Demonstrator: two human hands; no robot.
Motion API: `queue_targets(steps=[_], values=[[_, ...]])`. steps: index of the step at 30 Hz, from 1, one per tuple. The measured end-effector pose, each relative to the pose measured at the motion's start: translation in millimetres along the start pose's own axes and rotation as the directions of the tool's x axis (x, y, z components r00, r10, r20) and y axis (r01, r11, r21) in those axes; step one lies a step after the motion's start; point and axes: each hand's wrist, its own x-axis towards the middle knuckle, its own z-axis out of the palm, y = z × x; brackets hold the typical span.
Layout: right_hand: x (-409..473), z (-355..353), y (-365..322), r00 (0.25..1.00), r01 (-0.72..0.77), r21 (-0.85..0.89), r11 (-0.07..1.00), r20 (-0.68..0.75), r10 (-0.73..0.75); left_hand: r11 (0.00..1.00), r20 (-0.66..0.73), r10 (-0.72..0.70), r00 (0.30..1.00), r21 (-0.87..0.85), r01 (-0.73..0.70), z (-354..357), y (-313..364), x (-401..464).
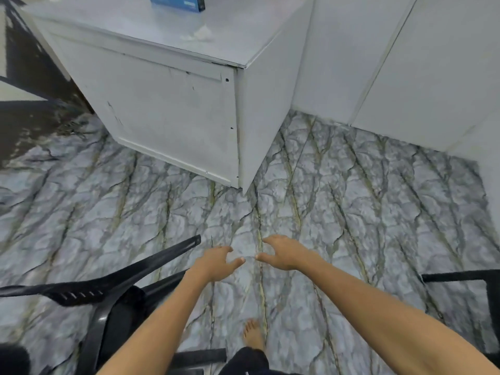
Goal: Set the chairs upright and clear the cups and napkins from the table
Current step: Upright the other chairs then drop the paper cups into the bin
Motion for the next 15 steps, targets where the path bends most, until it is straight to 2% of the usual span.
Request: queue_targets(steps=[6, 15], values=[[79, -59, 2, 0.998, 0.064, -0.032, 0.997, 0.004, -0.064, 0.996, -0.055, -0.038, 0.998, -0.079, 0.033, -60, -7, 48], [210, -133, 6, 0.972, 0.226, -0.109, 0.968, 0.092, -0.217, 0.96, -0.086, -0.199, 0.976, -0.215, 0.177, -122, -20, 131]])
